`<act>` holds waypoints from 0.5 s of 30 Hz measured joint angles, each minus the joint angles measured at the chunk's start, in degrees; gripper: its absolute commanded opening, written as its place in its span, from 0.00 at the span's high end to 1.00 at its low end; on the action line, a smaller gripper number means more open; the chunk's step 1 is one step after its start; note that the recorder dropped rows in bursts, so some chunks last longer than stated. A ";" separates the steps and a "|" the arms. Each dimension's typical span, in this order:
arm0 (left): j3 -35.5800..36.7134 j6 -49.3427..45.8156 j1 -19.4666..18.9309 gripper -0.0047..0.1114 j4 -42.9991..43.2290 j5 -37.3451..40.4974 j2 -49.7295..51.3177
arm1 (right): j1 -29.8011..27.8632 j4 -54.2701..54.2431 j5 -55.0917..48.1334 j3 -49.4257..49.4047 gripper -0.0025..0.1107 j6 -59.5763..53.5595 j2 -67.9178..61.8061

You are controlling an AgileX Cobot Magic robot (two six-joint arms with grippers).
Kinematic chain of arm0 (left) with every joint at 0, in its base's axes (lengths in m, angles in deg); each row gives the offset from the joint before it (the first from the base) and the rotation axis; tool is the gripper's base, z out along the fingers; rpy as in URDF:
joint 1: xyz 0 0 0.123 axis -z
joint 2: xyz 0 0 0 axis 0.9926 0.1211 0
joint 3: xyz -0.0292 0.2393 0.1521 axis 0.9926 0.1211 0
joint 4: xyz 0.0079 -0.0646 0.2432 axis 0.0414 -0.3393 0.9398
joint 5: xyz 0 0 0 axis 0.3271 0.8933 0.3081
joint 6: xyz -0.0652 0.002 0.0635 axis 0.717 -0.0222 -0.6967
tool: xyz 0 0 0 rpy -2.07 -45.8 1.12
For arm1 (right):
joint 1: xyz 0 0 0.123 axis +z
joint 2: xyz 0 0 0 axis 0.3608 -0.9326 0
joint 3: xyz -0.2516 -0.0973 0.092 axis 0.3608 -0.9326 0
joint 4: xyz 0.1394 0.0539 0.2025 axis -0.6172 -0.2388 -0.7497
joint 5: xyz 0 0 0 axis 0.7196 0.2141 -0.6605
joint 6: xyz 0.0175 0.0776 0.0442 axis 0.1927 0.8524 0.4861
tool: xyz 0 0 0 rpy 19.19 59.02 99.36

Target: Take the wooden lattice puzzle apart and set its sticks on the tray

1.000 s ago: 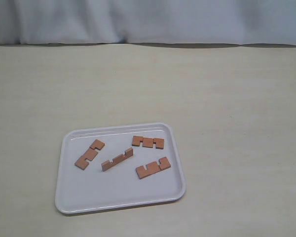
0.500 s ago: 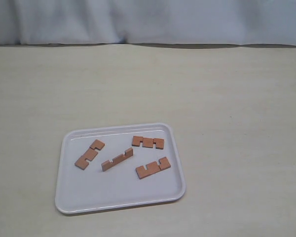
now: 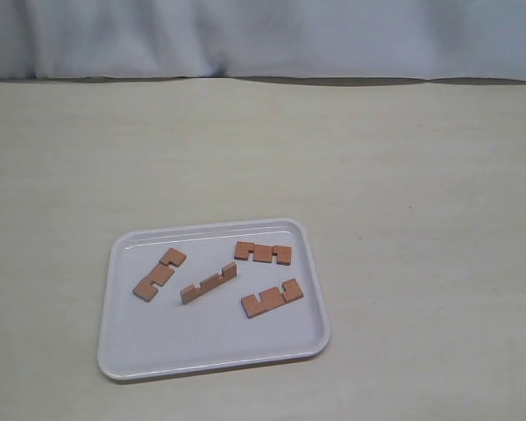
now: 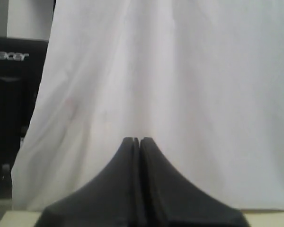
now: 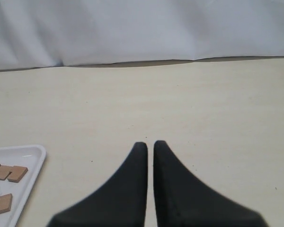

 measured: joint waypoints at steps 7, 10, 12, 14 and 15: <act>13.29 0.10 0.00 0.96 0.00 -4.21 0.00 | 0.00 0.00 0.11 0.00 0.94 0.00 0.00; 18.24 0.10 0.00 0.96 0.00 -5.46 0.00 | 0.00 0.00 0.11 0.00 0.94 0.00 0.00; 20.50 0.10 0.00 0.96 0.00 -5.57 0.00 | 0.00 0.00 0.11 0.00 0.94 0.00 0.00; 22.27 0.10 0.00 0.96 0.00 -6.00 0.00 | 0.00 0.00 0.11 0.00 0.94 0.00 0.00; 22.53 0.10 0.00 0.96 0.00 -6.25 0.00 | 0.00 0.00 0.11 0.00 0.94 0.00 0.00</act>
